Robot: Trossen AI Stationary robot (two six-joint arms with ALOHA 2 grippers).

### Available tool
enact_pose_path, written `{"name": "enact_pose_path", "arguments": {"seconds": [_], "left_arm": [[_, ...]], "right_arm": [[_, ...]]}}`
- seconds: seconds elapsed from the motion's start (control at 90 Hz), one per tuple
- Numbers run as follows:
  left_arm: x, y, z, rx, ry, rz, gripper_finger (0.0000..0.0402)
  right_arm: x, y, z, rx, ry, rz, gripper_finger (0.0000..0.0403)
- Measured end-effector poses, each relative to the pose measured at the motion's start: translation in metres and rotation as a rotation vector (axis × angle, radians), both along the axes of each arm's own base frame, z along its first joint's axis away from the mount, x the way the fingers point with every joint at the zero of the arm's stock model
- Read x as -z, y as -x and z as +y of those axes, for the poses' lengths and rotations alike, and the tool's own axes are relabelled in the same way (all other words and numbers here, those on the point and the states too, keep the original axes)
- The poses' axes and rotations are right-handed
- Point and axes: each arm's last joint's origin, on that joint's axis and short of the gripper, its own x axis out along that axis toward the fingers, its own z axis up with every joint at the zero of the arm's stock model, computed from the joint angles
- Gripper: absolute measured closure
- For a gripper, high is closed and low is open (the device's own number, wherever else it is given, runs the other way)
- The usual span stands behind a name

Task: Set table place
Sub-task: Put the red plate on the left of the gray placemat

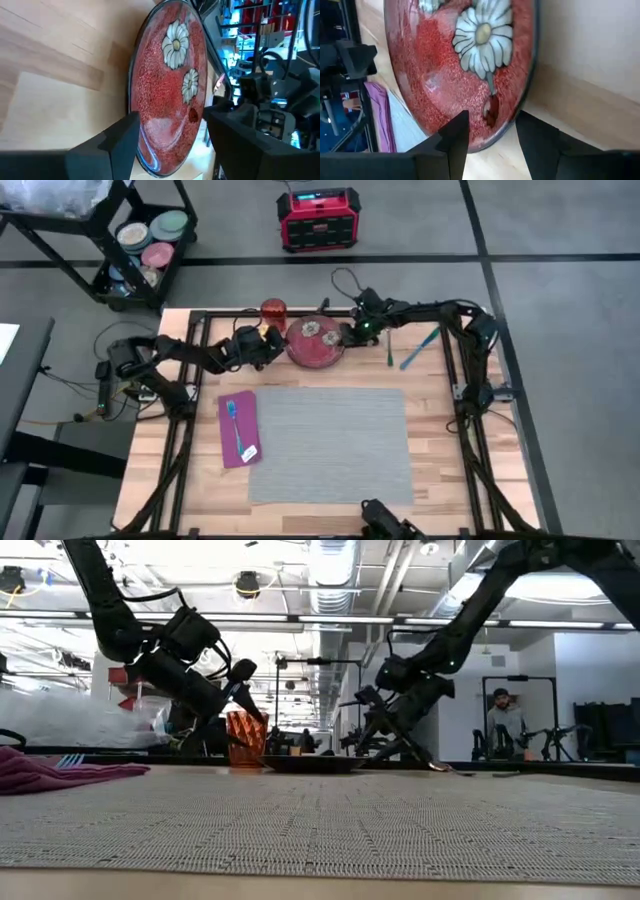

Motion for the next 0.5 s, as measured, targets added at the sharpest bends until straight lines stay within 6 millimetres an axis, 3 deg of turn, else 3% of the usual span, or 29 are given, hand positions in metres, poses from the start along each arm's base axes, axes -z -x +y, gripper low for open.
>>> {"name": "enact_pose_path", "arguments": {"seconds": [0.278, 0.5], "left_arm": [[0.012, -0.001, 0.001, -0.010, 0.034, 0.055, 0.0185], [0.015, -0.019, 0.013, 0.020, 0.021, 0.071, 0.0185]], "right_arm": [[0.001, 0.001, 0.001, 0.005, -0.014, 0.013, 0.0253], [0.001, 0.000, 0.003, -0.001, -0.017, 0.017, 0.0253]]}}
